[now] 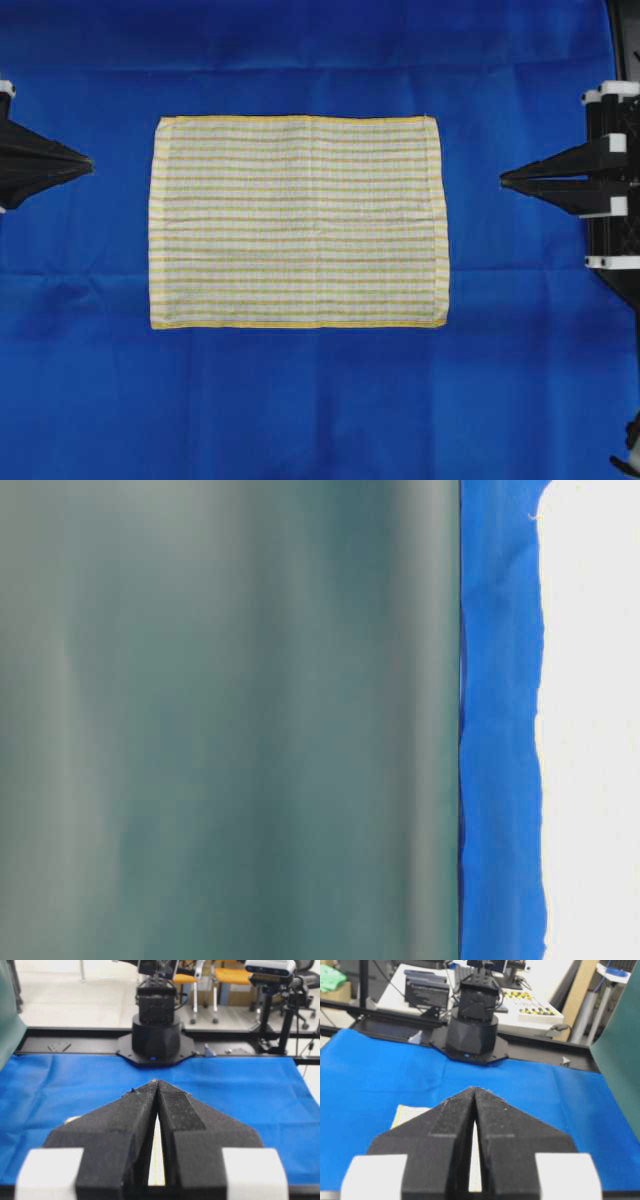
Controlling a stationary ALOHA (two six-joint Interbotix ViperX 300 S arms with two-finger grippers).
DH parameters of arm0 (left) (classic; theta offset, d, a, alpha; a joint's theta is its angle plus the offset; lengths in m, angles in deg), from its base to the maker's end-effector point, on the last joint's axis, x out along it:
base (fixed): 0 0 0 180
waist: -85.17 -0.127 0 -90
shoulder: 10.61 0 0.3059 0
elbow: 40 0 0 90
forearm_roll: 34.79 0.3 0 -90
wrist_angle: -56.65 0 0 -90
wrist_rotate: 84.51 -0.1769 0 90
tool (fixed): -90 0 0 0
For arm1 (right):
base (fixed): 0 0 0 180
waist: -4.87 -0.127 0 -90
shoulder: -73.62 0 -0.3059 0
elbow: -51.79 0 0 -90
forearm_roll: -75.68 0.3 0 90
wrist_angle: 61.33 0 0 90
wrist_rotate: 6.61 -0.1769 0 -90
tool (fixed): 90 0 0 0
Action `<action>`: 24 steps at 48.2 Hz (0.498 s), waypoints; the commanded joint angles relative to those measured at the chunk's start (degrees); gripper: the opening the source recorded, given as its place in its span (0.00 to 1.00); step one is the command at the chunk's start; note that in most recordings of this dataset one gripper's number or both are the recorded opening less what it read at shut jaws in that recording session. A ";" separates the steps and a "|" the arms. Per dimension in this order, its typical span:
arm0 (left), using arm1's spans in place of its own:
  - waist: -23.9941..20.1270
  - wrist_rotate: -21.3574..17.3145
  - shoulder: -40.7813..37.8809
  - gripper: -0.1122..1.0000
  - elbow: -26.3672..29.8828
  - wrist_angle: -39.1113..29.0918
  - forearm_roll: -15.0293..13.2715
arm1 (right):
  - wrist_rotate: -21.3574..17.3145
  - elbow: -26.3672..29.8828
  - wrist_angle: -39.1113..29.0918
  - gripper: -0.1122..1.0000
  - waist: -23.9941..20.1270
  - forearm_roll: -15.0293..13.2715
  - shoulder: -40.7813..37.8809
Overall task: Fold the yellow towel.
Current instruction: 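Move both grippers to the towel's top corners and grasp them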
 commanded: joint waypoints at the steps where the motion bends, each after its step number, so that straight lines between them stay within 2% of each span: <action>1: -0.62 -0.97 -0.70 0.10 1.14 0.00 -1.85 | 0.18 1.76 0.26 0.10 0.70 0.00 -1.23; 12: -4.04 -3.87 -6.06 0.10 0.88 -0.09 -1.93 | -0.44 3.87 -3.16 0.10 5.36 0.18 -8.00; 24: -10.81 -4.04 -16.00 0.11 1.67 -0.18 -2.11 | -0.79 4.92 -4.13 0.10 13.97 3.25 -17.84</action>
